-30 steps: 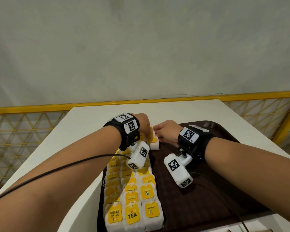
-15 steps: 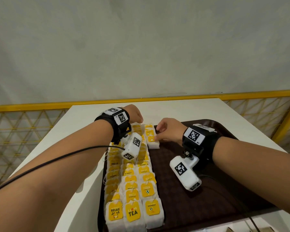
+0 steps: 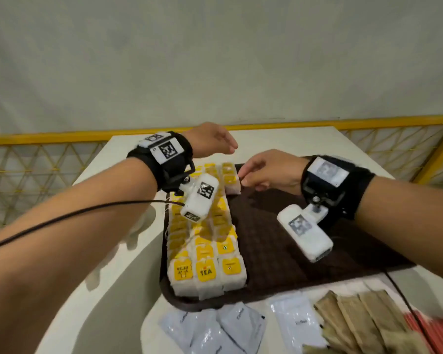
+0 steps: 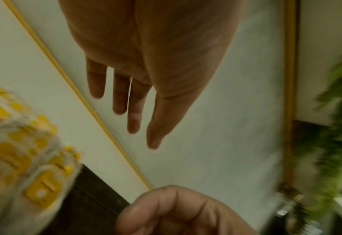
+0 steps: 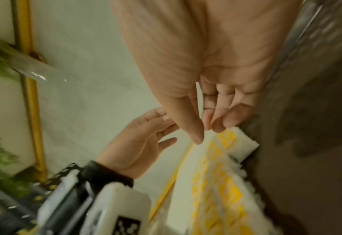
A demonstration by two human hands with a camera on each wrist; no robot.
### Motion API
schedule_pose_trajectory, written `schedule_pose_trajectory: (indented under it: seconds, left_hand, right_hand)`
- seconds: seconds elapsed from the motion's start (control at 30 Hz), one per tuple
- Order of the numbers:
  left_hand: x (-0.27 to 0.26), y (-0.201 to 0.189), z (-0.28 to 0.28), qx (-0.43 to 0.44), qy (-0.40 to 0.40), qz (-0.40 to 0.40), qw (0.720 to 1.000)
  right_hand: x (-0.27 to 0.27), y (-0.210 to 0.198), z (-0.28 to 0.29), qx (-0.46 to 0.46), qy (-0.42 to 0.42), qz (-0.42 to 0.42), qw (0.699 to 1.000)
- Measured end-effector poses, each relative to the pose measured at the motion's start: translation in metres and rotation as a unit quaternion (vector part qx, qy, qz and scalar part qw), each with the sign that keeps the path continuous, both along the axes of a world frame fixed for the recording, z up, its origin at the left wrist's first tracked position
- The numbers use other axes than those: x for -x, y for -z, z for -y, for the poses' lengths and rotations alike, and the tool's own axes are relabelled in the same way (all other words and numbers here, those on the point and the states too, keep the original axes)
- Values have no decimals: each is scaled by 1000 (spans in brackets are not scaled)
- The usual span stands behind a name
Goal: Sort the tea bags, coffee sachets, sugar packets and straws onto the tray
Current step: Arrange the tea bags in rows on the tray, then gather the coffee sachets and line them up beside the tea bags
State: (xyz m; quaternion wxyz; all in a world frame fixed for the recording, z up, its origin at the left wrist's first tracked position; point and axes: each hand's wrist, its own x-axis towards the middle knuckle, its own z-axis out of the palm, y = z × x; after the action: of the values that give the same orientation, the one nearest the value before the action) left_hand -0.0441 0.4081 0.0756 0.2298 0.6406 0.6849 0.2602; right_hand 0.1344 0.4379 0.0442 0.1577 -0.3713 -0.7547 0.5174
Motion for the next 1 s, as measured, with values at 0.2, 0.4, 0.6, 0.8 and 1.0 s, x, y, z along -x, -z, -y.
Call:
schedule_pose_trajectory:
  seconds: [0.2, 0.4, 0.6, 0.8, 1.0]
  left_hand:
    - [-47, -22, 133, 111, 198, -37, 973]
    - [-82, 18, 243, 146, 300, -150, 931]
    - [-126, 51, 288, 185, 354, -296, 868]
    - [-135, 71, 310, 185, 390, -346, 833]
    - [-129, 82, 299, 164, 316, -286, 890]
  right_hand:
    - [-72, -36, 100, -30, -169, 89, 981]
    - [-125, -2, 165, -257, -271, 342, 862]
    - [-126, 31, 178, -302, -225, 349, 858]
    - [-122, 17, 186, -325, -217, 302, 870]
    - [-115, 26, 189, -282, -280, 360, 844]
